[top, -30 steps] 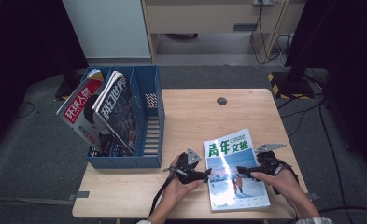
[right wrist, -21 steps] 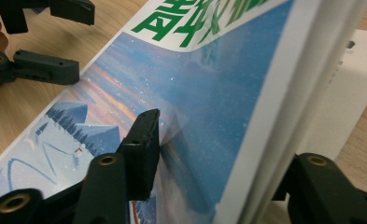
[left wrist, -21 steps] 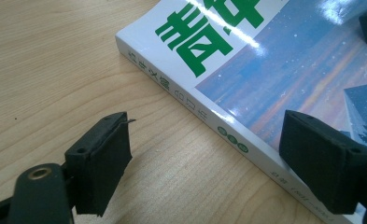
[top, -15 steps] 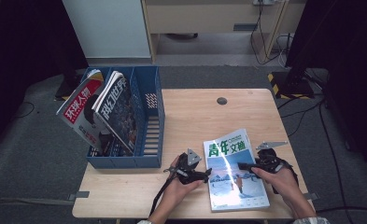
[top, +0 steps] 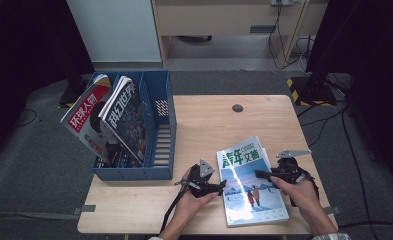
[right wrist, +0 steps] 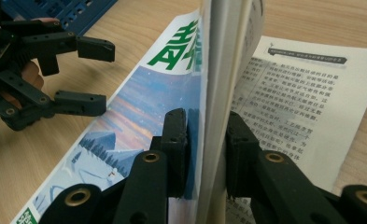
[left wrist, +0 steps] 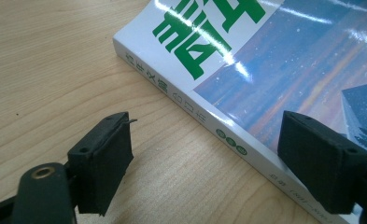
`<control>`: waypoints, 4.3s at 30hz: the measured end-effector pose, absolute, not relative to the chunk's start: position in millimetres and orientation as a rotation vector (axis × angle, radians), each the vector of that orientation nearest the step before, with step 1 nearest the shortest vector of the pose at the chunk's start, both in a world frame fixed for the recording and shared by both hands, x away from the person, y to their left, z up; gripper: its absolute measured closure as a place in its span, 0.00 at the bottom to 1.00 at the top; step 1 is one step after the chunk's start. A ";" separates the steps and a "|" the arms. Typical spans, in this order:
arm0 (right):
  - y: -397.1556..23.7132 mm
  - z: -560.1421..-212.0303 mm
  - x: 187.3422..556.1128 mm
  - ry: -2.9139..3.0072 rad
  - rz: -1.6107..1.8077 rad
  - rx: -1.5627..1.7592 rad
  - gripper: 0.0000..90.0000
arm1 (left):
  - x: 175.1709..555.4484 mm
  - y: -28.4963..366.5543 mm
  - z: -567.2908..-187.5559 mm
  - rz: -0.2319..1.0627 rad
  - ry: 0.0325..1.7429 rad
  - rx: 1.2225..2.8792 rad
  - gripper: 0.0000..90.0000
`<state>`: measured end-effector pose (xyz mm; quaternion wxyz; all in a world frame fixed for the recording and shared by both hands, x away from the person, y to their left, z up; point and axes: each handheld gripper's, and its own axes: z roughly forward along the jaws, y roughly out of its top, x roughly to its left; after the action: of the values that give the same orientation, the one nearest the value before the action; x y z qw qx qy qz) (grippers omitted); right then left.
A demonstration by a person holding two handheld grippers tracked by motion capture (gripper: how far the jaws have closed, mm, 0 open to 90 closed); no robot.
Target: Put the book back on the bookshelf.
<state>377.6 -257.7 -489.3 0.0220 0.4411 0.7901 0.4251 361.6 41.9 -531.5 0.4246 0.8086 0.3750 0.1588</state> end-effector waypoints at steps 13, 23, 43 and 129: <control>-251.2 -477.5 375.3 2.378 1.386 1.334 0.83 | 362.0 50.9 -522.3 0.347 1.002 1.940 0.19; -248.0 -479.7 375.7 2.376 1.307 1.343 0.83 | 361.8 50.8 -521.4 0.344 1.006 1.944 0.20; -240.4 -457.9 372.4 2.299 1.370 1.259 0.84 | 370.5 51.9 -505.9 0.265 1.032 1.888 0.19; -261.8 -479.5 385.9 2.235 1.377 1.271 0.76 | 398.7 22.9 -536.2 -0.049 0.948 1.952 0.20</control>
<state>385.9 -261.8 -479.5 0.1123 0.4332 0.7614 0.4691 398.7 22.9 -536.2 0.4668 0.7953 0.3862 -0.0198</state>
